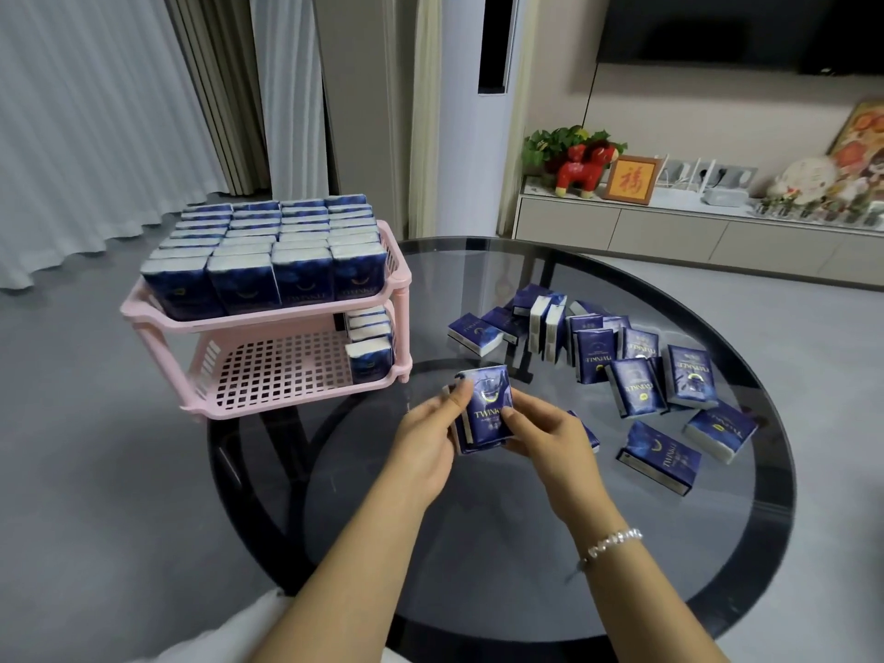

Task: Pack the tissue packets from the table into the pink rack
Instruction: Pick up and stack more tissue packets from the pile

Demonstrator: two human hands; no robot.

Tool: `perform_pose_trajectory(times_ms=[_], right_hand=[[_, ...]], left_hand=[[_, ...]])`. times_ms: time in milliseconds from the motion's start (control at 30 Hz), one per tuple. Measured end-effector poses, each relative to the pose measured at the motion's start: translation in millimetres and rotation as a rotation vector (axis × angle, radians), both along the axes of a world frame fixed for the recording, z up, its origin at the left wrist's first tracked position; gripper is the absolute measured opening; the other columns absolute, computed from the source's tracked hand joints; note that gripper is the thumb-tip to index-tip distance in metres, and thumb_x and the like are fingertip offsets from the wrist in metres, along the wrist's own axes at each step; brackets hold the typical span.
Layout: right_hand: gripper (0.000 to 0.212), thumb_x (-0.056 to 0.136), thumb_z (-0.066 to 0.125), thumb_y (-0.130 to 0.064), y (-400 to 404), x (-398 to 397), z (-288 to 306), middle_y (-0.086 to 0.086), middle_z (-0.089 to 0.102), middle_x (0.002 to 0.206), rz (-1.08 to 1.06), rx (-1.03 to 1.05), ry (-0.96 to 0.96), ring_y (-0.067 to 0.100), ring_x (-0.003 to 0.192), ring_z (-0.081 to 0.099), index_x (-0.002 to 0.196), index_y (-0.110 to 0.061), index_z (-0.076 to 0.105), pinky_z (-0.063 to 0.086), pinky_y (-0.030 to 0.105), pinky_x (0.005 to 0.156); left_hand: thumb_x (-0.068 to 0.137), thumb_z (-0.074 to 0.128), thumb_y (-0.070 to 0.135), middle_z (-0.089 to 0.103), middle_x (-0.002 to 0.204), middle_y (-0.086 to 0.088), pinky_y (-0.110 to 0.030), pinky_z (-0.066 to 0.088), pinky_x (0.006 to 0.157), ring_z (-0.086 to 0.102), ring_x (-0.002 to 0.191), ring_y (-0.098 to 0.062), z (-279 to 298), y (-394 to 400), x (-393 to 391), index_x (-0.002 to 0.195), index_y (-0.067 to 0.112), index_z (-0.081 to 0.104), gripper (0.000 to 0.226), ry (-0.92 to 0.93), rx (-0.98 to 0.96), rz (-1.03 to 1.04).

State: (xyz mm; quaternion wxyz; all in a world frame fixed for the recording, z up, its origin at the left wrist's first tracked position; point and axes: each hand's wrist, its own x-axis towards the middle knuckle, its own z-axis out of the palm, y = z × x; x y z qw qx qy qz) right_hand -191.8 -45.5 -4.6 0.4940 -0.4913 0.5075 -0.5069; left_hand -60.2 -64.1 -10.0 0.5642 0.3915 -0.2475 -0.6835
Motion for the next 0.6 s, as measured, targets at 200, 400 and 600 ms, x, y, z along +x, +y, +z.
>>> perform_pose_trajectory(times_ms=[200, 400, 600], right_hand=[[0.026, 0.088, 0.061, -0.008, -2, -17, -4, 0.0, 0.071, 0.105, -0.036, 0.021, 0.134, 0.008, 0.09, 0.068, 0.112, -0.016, 0.068, 0.054, 0.022, 0.083], [0.042, 0.09, 0.059, -0.019, -21, -62, 6, 0.009, 0.061, 0.124, -0.164, 0.083, 0.832, 0.02, 0.109, 0.058, 0.13, -0.011, 0.054, 0.045, 0.025, 0.087], [0.065, 0.088, 0.062, -0.027, -37, -76, 11, 0.006, 0.043, 0.143, 0.256, 0.215, 1.074, 0.026, 0.134, 0.033, 0.145, -0.03, 0.031, 0.037, 0.039, 0.104]], left_hand=[[0.089, 0.061, 0.013, 0.07, 0.107, -0.016, -0.05, 0.05, 0.094, 0.066, 0.098, -0.029, -8, 0, -9, 0.105, 0.003, 0.064, 0.019, -0.085, 0.016, -0.024], [0.09, 0.059, 0.01, 0.07, 0.091, -0.008, -0.04, 0.052, 0.085, 0.065, 0.082, -0.019, -10, -1, -11, 0.09, 0.009, 0.064, 0.004, -0.108, 0.029, 0.059], [0.089, 0.061, 0.011, 0.07, 0.089, -0.006, -0.035, 0.052, 0.074, 0.065, 0.08, -0.018, -12, -1, -11, 0.091, 0.011, 0.064, 0.003, -0.135, 0.039, 0.066]])
